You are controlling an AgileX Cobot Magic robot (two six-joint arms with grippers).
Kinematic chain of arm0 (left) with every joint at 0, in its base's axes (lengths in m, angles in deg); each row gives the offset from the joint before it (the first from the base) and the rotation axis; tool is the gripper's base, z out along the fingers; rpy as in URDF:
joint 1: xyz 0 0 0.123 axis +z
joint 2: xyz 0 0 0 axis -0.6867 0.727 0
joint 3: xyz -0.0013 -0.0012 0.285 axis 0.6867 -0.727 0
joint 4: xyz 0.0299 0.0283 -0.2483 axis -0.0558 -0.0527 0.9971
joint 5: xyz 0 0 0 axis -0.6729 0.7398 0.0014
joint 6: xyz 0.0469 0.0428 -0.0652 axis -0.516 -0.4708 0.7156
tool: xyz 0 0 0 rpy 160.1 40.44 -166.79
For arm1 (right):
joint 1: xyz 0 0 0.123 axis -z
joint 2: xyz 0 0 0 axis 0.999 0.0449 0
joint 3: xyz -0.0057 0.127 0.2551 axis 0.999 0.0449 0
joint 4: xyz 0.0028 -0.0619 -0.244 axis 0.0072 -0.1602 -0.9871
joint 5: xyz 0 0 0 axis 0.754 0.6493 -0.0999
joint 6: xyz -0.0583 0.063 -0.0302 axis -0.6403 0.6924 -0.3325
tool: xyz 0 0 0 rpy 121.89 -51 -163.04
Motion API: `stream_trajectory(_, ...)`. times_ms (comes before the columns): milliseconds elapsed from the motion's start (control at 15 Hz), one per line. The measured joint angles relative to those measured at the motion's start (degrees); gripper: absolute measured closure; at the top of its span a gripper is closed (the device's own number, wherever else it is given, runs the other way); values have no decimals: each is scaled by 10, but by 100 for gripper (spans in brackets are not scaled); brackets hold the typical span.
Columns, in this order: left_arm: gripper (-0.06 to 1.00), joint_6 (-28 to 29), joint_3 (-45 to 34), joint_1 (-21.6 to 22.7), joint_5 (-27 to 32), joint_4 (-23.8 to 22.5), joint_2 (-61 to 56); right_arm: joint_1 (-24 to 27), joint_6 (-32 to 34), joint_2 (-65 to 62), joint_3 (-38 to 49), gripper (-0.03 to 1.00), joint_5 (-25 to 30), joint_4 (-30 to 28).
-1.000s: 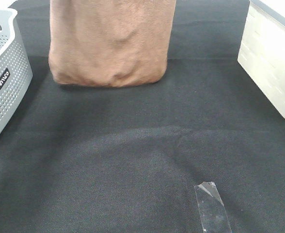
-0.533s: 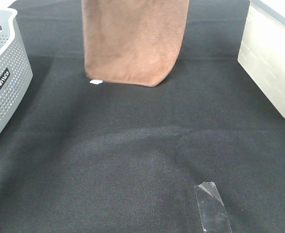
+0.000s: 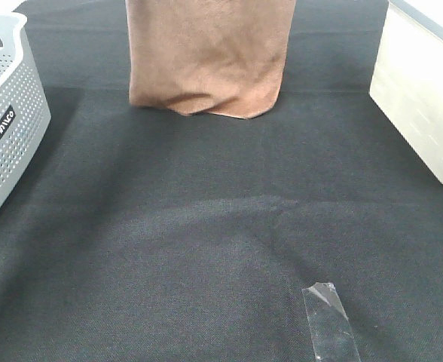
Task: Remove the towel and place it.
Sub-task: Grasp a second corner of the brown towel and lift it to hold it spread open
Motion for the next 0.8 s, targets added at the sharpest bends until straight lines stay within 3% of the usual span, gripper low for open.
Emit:
stream_trajectory(67,94,0,0,-6,60,10,0,0,0,0,0,97,28,3)
stream_trajectory(267,94,-41,0,-36,313,74,-1,0,19,-5,0,97,154,11)
stream_trajectory(467,94,-112,0,-50,536,187,-21,0,66,-31,0,97,343,12)
stream_trajectory(667,94,-117,2,-50,693,222,-44,0,74,-50,-1,97,531,12)
stream_trajectory(800,94,-103,2,-50,716,234,-51,0,75,-53,-1,97,596,13)
